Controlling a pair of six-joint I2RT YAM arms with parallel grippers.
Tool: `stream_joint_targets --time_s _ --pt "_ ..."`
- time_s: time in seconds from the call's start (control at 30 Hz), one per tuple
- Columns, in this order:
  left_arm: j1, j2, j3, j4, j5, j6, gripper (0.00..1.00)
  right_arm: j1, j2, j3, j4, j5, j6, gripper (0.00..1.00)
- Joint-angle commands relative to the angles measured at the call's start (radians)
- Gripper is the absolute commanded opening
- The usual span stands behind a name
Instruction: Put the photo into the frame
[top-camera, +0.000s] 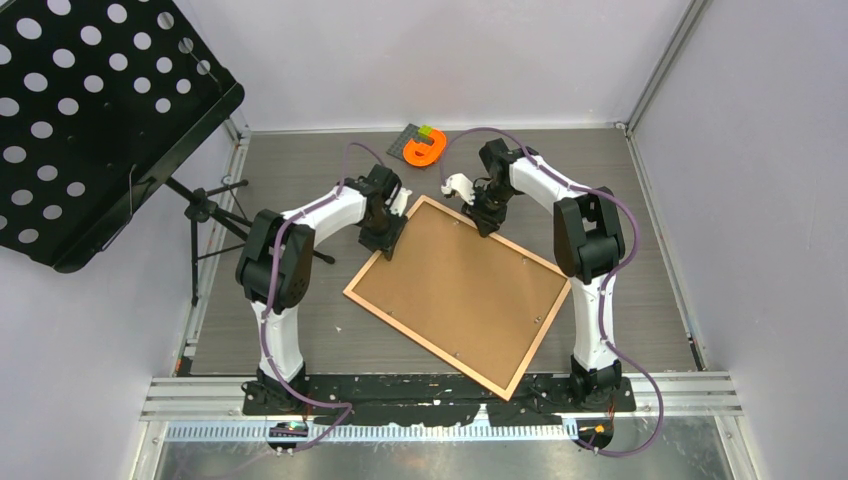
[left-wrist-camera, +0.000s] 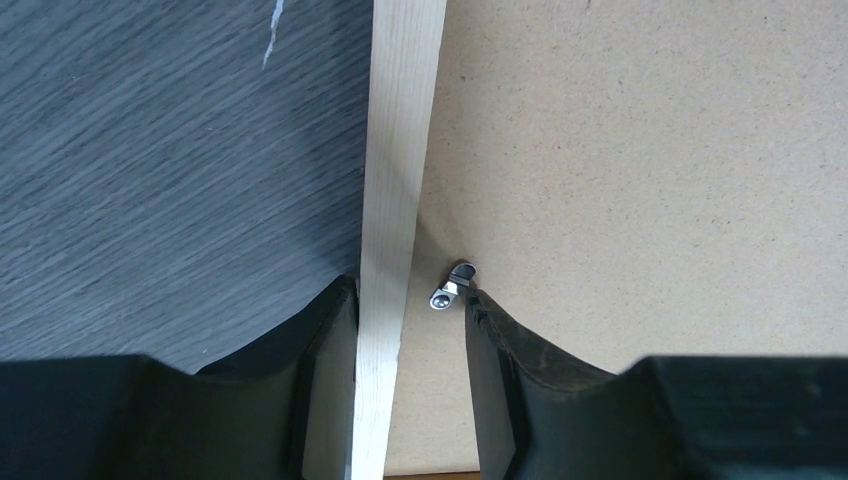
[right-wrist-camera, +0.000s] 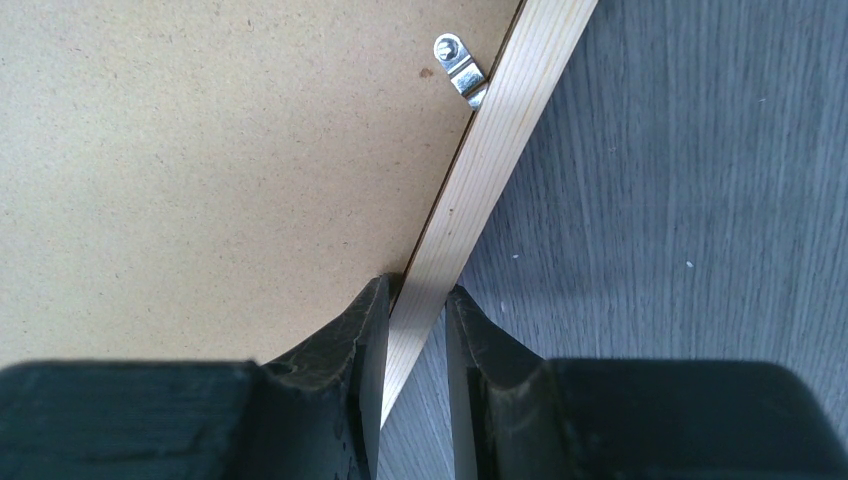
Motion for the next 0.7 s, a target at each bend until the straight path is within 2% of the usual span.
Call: stream_joint_targets --time_s 0.0,0.47,0.67 --pt "-0.004 0.019 0.024 0.052 -0.033 -0.010 0.40 0.011 0.003 -0.034 0.016 -0.005 -0.038 0.06" --pt "-0.002 0.048 0.045 0.060 -0.025 -0.037 0.39 0.010 0.003 -0.045 0.017 -0.008 -0.034 0.06" --pt "0.002 0.057 0.050 0.071 -0.024 -0.057 0.34 0.010 0.002 -0.051 0.018 -0.011 -0.033 0.06"
